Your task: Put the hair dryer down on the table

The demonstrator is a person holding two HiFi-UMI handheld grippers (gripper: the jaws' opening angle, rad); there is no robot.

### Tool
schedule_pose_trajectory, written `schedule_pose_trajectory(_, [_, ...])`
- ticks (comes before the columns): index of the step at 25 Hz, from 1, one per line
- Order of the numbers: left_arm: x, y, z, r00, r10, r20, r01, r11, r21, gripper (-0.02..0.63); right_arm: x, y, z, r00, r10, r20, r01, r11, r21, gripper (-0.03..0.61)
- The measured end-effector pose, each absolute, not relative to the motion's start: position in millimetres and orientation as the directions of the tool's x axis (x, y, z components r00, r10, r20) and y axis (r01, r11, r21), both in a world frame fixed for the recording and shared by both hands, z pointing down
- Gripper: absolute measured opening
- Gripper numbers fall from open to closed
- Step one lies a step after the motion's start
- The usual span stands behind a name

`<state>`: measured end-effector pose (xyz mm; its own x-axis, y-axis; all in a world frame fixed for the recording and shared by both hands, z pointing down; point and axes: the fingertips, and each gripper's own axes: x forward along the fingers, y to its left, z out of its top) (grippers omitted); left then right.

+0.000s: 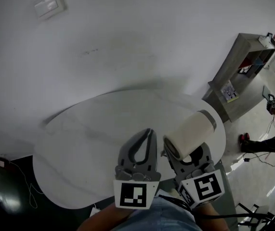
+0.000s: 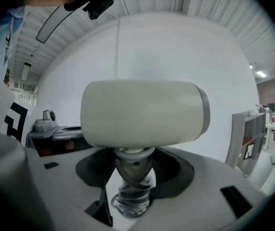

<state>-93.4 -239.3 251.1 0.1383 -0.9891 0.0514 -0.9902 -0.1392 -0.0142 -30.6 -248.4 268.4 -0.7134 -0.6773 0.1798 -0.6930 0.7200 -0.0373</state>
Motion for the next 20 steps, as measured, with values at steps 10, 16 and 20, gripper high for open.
schedule_pose_trajectory(10, [-126.0,-267.8,266.3,0.088,-0.991,0.105,-0.996,-0.087,0.020,0.017,-60.5,-281.5,275.4,-0.730,-0.642,0.232,-0.664,0.748,-0.020,0.224])
schedule_pose_trajectory(16, [-135.7,-289.7,291.8,0.056,-0.985,0.160,-0.998,-0.049,0.048,0.017,-73.2,-308.4,306.1,-0.749,-0.595,0.292,-0.633,0.773,-0.046,0.224])
schedule_pose_trajectory(20, [-143.1,-305.4,317.3,0.024,-0.977,0.213,-0.997,-0.009,0.073,0.017,-80.5,-325.2,329.9,-0.757,-0.562,0.333,-0.613,0.787,-0.066,0.224])
